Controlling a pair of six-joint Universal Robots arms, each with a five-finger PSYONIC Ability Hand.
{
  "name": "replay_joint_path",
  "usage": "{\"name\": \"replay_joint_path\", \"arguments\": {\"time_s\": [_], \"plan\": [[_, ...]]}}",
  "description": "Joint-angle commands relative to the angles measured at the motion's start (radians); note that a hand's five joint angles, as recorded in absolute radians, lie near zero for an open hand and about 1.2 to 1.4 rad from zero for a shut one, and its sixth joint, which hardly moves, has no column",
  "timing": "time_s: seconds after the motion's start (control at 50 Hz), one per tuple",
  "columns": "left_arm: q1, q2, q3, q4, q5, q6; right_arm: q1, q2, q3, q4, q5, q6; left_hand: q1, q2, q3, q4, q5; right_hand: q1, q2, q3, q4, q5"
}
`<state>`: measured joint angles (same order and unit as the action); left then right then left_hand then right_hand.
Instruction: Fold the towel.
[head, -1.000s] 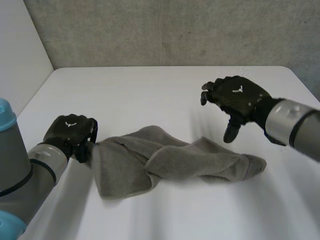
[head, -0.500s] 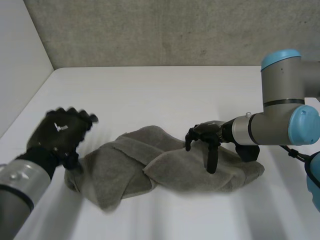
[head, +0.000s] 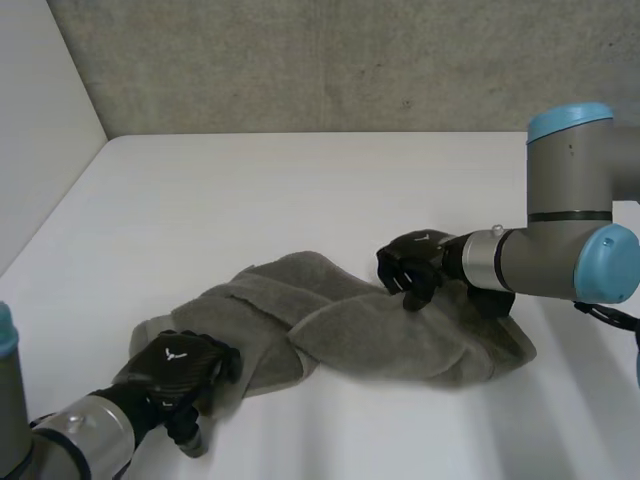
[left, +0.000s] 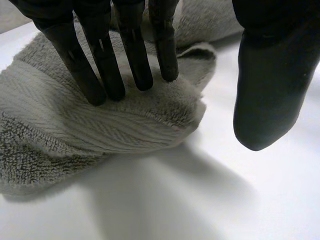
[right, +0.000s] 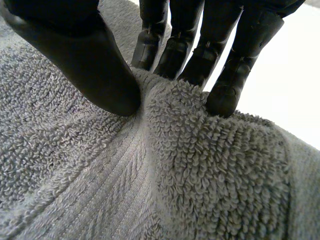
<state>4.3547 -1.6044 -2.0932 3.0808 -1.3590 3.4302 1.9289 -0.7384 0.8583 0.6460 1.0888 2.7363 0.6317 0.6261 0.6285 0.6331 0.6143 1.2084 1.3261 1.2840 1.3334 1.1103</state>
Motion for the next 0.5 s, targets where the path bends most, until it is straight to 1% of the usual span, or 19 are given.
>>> {"name": "replay_joint_path", "arguments": {"time_s": [0.02, 0.04, 0.08, 0.18, 0.3, 0.42, 0.5], "plan": [[0.0, -0.052, 0.007, 0.149, -0.095, 0.003, -0.008, -0.087, 0.106, -0.153, 0.037, 0.155, -0.16, -0.154, -0.157, -0.161, -0.317, 0.188, 0.07, 0.112, 0.063, 0.111], [0.0, -0.052, 0.007, 0.15, -0.095, 0.003, -0.008, -0.087, 0.107, -0.154, 0.037, 0.155, -0.16, -0.154, -0.157, -0.161, -0.317, 0.188, 0.07, 0.112, 0.063, 0.111], [-0.001, -0.075, 0.013, 0.199, -0.138, 0.006, -0.016, -0.139, 0.172, -0.231, 0.069, 0.216, -0.174, -0.169, -0.171, -0.176, -0.332, 0.188, 0.07, 0.112, 0.063, 0.111], [-0.007, -0.123, 0.028, 0.208, -0.149, 0.007, -0.056, -0.208, 0.27, -0.313, 0.102, 0.229, -0.169, -0.163, -0.165, -0.17, -0.326, 0.188, 0.07, 0.112, 0.063, 0.111], [-0.036, -0.178, 0.062, 0.219, -0.155, 0.007, -0.071, -0.231, 0.344, -0.344, 0.097, 0.227, -0.151, -0.145, -0.148, -0.152, -0.308, 0.188, 0.07, 0.112, 0.063, 0.111], [-0.037, -0.209, 0.087, 0.234, -0.155, 0.004, -0.085, -0.236, 0.401, -0.373, 0.086, 0.226, -0.13, -0.125, -0.127, -0.132, -0.288, 0.188, 0.07, 0.112, 0.063, 0.111], [-0.037, -0.23, 0.093, 0.311, -0.163, 0.017, -0.096, -0.243, 0.422, -0.393, 0.086, 0.224, -0.054, -0.049, -0.051, -0.056, -0.212, 0.188, 0.07, 0.112, 0.063, 0.111]]}}
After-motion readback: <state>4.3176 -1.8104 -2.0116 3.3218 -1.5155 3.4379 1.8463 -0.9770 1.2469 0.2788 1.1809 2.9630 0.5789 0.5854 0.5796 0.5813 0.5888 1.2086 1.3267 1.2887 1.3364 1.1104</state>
